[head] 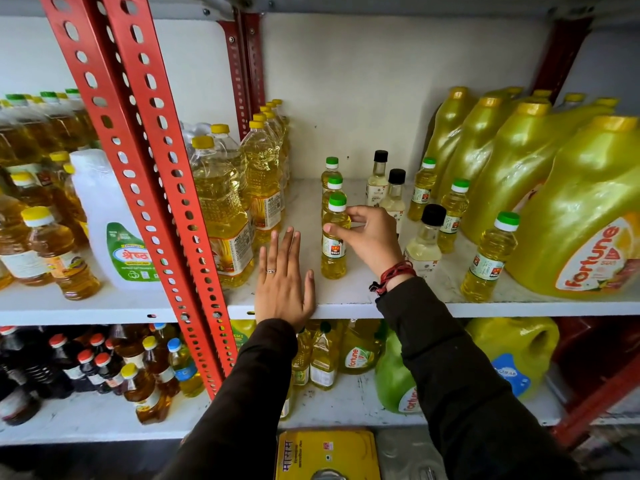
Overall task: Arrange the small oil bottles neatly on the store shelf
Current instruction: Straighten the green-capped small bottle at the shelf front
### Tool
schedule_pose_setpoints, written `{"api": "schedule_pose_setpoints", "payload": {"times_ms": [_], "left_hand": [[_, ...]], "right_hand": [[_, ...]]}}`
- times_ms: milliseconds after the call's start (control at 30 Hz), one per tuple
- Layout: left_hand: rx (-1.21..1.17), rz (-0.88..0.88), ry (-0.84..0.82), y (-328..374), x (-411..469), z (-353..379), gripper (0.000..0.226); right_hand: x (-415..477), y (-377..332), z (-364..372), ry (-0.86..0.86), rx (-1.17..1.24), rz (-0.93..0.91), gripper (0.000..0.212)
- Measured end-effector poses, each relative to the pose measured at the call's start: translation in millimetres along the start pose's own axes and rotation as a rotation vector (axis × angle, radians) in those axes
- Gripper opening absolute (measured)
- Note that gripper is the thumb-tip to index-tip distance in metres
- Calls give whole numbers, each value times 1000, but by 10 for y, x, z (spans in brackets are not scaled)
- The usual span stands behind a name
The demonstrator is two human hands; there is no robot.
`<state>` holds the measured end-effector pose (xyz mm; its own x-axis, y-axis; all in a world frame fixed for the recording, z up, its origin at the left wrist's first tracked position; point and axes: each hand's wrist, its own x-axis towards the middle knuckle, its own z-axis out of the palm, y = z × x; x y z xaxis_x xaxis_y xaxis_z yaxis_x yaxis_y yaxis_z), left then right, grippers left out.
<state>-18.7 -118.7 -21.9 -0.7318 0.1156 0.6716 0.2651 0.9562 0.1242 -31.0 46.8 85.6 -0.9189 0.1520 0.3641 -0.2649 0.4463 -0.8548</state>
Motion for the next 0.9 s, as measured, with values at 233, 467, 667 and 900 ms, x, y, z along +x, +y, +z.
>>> {"api": "schedule_pose_setpoints", "payload": {"times_ms": [233, 467, 667, 900], "left_hand": [[6, -6, -8, -6, 10, 8, 73], [0, -9, -13, -6, 10, 17, 74], [3, -9, -10, -9, 11, 23, 74], [11, -3, 1, -9, 18, 31, 74]], "right_hand": [[-303, -41, -71, 2, -14, -55, 40], [-501, -101, -154, -23, -33, -84, 42], [-556, -139, -183, -31, -37, -88, 42], [-562, -130, -175, -1, -33, -95, 43]]}}
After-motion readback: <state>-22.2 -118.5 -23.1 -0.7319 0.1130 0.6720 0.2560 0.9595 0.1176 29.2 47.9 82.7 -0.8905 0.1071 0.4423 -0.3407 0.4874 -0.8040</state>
